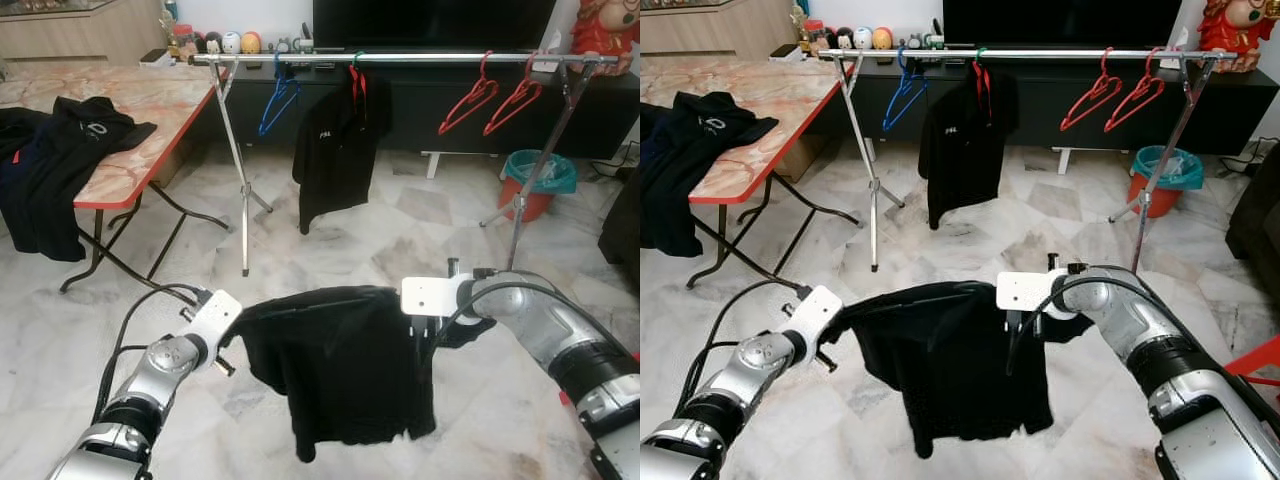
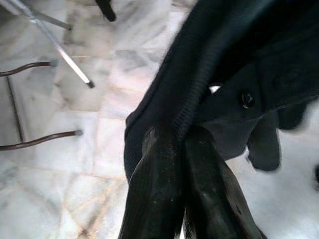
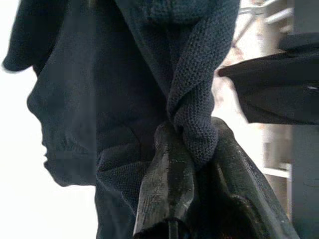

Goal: Hang hanger

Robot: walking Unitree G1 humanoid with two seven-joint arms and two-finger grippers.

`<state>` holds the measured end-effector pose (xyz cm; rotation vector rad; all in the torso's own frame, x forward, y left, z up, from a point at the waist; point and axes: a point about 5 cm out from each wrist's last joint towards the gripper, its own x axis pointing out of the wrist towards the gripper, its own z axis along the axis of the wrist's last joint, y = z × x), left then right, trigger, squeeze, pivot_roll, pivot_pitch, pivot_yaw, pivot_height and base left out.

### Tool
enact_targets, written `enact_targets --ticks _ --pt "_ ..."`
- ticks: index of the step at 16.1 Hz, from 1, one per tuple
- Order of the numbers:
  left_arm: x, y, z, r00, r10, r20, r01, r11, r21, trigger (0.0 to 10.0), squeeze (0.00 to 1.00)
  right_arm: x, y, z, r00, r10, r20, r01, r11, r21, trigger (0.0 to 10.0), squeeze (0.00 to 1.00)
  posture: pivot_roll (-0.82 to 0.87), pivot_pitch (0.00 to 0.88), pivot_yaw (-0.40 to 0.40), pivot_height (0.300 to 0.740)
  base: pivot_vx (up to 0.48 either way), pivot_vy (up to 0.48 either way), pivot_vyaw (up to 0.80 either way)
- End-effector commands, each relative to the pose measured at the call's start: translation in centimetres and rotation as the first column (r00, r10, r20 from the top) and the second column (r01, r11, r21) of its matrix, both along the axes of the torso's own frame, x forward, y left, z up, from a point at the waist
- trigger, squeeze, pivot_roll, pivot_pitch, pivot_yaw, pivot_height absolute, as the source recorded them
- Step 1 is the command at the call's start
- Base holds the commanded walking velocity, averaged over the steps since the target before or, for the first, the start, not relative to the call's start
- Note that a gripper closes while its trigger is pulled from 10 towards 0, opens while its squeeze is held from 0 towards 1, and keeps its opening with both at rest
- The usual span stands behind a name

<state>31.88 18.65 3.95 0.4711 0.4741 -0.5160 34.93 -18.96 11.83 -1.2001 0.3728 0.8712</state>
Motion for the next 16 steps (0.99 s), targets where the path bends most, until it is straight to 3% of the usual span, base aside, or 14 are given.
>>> enact_targets --ticks 1,4,6,15,16 --pt "-0.5 0.7 -0.4 0.999 -0.009 -0.041 0.010 1.000 0.024 10.0 0.00 1.0 -0.1 1.8 0.996 -0.023 0.091 0.020 0.999 0.032 0.0 0.00 -0.05 0.000 0.052 0.719 0.000 0.000 0.00" --pt "-0.8 0.6 -0.6 0.995 -0.041 -0.086 0.041 0.999 -0.010 10.0 0.00 1.1 0.3 1.8 0.993 -0.022 0.113 0.017 0.999 0.049 0.0 0.00 -0.04 0.000 0.052 0.719 0.000 0.000 0.00" --pt "-0.7 0.6 -0.2 0.996 -0.034 -0.083 0.030 0.998 -0.050 10.0 0.00 0.6 0.6 0.9 0.998 0.010 0.064 -0.012 1.000 0.029 0.0 0.00 -0.04 0.000 0.052 0.719 0.000 0.000 0.00" --pt "-0.7 0.6 -0.2 0.996 -0.034 -0.083 0.030 0.998 -0.050 10.0 0.00 0.6 0.6 0.9 0.998 0.010 0.064 -0.012 1.000 0.029 0.0 0.00 -0.04 0.000 0.052 0.719 0.000 0.000 0.00" --pt "1.0 1.1 1.9 0.998 0.059 0.007 -0.058 0.993 -0.105 10.0 0.00 -0.3 0.5 -0.5 0.999 0.044 -0.031 -0.044 0.999 -0.012 0.0 0.00 -0.04 0.000 0.050 0.719 0.000 0.000 0.00"
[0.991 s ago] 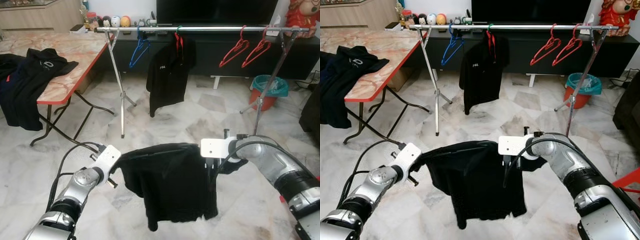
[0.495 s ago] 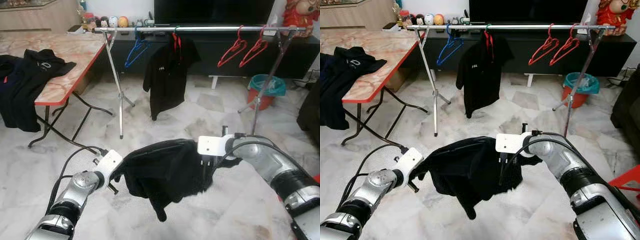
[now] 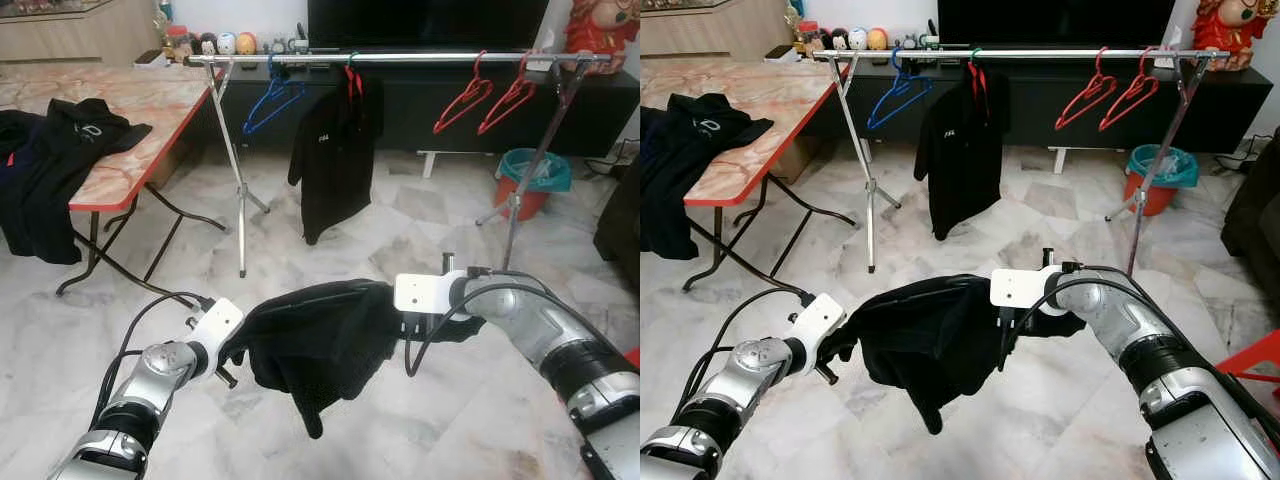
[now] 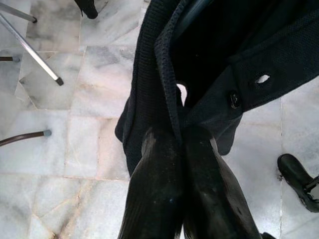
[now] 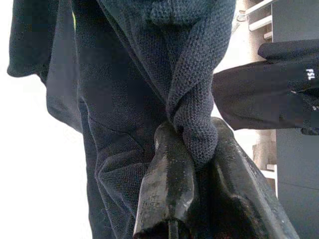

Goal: Hang hanger

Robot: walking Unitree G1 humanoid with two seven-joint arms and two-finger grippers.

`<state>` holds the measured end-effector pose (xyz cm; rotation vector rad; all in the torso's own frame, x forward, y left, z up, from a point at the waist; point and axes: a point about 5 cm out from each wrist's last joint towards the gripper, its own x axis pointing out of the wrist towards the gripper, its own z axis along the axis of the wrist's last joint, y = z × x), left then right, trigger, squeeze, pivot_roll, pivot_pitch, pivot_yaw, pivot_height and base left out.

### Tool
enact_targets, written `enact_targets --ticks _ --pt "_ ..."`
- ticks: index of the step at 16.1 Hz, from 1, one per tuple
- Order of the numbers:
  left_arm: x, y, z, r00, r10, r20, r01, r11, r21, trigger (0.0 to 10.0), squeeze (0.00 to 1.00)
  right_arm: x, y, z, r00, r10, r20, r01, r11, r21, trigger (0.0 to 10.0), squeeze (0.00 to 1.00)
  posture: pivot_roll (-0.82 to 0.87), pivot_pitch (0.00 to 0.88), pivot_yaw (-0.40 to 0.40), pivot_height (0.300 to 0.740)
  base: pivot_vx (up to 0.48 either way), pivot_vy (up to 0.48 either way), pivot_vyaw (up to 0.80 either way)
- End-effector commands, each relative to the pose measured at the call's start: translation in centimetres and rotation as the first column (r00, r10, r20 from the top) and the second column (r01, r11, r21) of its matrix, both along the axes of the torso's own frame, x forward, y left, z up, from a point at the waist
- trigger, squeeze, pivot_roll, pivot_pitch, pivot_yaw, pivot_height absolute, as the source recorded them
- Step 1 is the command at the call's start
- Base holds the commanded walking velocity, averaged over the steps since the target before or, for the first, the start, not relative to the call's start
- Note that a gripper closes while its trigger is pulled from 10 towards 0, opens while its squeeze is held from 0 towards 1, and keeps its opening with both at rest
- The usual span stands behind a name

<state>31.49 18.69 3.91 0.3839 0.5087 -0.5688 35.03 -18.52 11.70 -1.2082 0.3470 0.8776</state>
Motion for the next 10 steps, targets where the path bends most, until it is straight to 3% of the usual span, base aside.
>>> enact_targets --ticks 1,3,8,10 --pt "2.5 1.3 3.5 0.979 0.152 0.134 -0.144 0.987 -0.068 10.0 0.00 -1.1 -0.2 -1.3 0.992 0.038 -0.117 -0.043 0.998 -0.043 0.0 0.00 -0.04 0.000 0.050 0.719 0.000 0.000 0.00" --pt "3.6 1.6 5.5 0.952 0.220 0.211 -0.201 0.974 -0.108 10.0 0.00 -2.0 -0.5 -2.4 0.977 0.045 -0.208 -0.060 0.996 -0.068 0.0 0.00 -0.04 0.000 0.050 0.719 0.000 0.000 0.00" --pt "4.3 2.1 6.7 0.927 0.265 0.264 -0.241 0.963 -0.120 10.0 0.00 -2.4 -0.7 -2.9 0.967 0.050 -0.250 -0.071 0.995 -0.075 0.0 0.00 -0.04 0.000 0.049 0.719 0.000 0.000 0.00" --pt "4.5 2.1 7.3 0.924 0.292 0.247 -0.254 0.951 -0.174 10.0 0.00 -2.1 -1.0 -3.0 0.975 0.028 -0.222 -0.052 0.994 -0.100 0.0 0.00 -0.04 0.000 0.049 0.719 0.000 0.000 0.00"
